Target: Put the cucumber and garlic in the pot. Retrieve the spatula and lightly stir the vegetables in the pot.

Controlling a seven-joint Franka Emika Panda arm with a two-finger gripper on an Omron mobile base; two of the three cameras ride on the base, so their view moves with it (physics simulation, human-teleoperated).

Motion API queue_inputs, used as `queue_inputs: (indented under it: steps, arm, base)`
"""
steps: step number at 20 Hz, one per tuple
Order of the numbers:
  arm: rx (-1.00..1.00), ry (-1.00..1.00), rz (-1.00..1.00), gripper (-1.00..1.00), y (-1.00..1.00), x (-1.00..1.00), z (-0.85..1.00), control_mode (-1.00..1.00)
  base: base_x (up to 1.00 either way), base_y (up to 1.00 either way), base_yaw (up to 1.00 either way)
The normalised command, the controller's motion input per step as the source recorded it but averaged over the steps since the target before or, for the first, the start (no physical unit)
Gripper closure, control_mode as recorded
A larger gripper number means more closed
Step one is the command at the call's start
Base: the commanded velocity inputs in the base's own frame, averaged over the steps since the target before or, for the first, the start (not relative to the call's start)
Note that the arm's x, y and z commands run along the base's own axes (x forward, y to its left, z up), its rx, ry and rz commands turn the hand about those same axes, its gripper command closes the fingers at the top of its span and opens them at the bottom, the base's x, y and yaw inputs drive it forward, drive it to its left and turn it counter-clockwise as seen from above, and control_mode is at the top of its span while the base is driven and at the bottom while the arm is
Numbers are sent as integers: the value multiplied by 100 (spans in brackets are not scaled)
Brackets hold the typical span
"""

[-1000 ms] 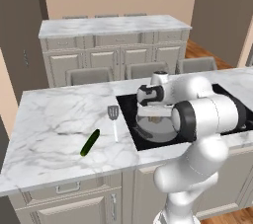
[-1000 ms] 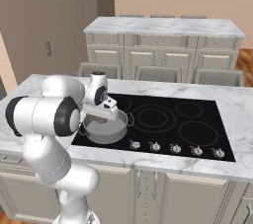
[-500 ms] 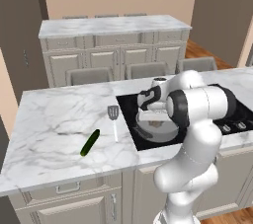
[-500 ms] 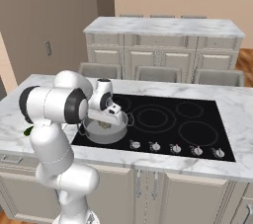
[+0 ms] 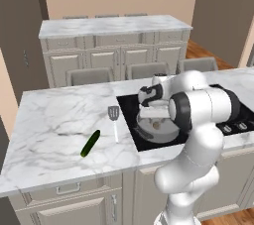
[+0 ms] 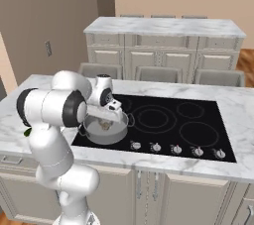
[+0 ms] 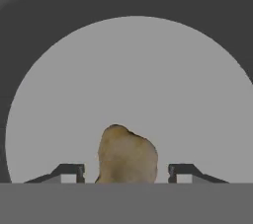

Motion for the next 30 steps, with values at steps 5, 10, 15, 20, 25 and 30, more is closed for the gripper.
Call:
queue_inputs:
  steps: [5, 10, 15, 20, 25, 30]
  arm:
    - [0, -9, 0, -100, 2, -26, 77, -100]
    - [0, -4, 8, -100, 66, -55, 41, -100]
    - [0, -14, 0, -100, 100, -10, 1, -100]
    - [0, -10, 1, -100, 100, -10, 0, -100]
    - [0, -3, 0, -100, 100, -6, -5, -100]
    - [0, 2, 0, -100, 100, 0, -30, -100]
  base:
    - [0, 0, 0]
    - [0, 0, 0]
    - [0, 0, 0]
    - [0, 0, 0]
    - [0, 0, 0]
    - [0, 0, 0]
